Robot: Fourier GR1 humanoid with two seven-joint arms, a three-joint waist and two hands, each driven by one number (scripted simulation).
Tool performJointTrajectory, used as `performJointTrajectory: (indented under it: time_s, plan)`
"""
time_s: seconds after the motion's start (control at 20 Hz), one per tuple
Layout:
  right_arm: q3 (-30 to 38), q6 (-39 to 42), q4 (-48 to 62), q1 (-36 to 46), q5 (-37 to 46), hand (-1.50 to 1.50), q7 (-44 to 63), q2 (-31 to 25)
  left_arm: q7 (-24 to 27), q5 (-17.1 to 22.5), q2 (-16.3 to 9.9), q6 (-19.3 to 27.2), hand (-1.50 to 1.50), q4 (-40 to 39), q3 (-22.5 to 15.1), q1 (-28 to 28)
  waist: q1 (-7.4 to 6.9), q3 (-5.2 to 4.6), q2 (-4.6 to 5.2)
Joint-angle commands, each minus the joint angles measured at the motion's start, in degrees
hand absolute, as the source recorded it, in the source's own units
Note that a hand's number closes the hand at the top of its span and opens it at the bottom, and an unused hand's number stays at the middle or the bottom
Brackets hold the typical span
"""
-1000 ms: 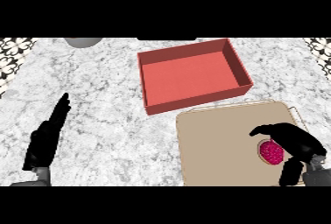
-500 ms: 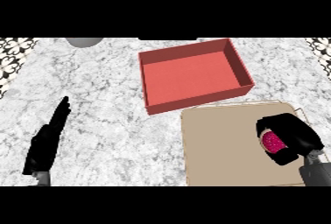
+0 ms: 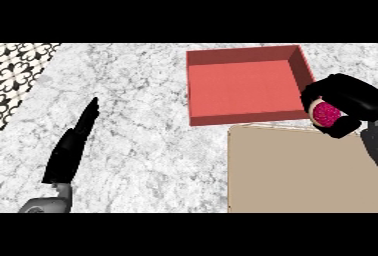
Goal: Pick the cupcake from the tray and place it in the cardboard box
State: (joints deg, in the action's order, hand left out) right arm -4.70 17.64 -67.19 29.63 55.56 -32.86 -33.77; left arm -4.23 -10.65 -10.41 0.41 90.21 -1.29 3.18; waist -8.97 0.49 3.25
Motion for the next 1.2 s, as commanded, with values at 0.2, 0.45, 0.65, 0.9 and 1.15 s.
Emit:
performJointTrajectory:
  time_s: [0.2, 0.45, 0.65, 0.9, 1.15]
  plan:
    - [5.35, -4.22, 14.8, 13.36, -3.9, 1.5, -16.24, -4.5, -1.02, -0.29, -0.34, -0.4, 0.0, -0.75, -0.02, 3.09, -0.84, 0.01, 0.48]
    - [8.44, 2.2, 22.53, 18.78, -12.55, 1.5, -26.75, -2.31, -1.88, -0.75, 1.39, 0.41, 0.0, -1.15, -1.2, 3.21, -0.48, 0.0, 0.23]
    - [8.89, 8.69, 26.47, 22.72, -18.45, 1.5, -31.48, -2.21, -1.7, -1.25, 0.66, 0.73, 0.0, -1.66, -0.51, 3.42, -0.09, -0.12, -0.18]
    - [6.67, 12.71, 29.7, 26.7, -23.11, 1.5, -34.05, -0.85, -1.99, -1.66, 1.31, 0.92, 0.0, -1.69, -1.27, 2.98, 0.87, -0.2, -0.71]
    - [3.95, 16.72, 32.19, 33.44, -26.38, 1.5, -31.4, -0.32, -2.14, -1.17, 0.61, 1.16, 0.0, -3.29, 0.51, 3.75, 2.14, -0.42, -1.14]
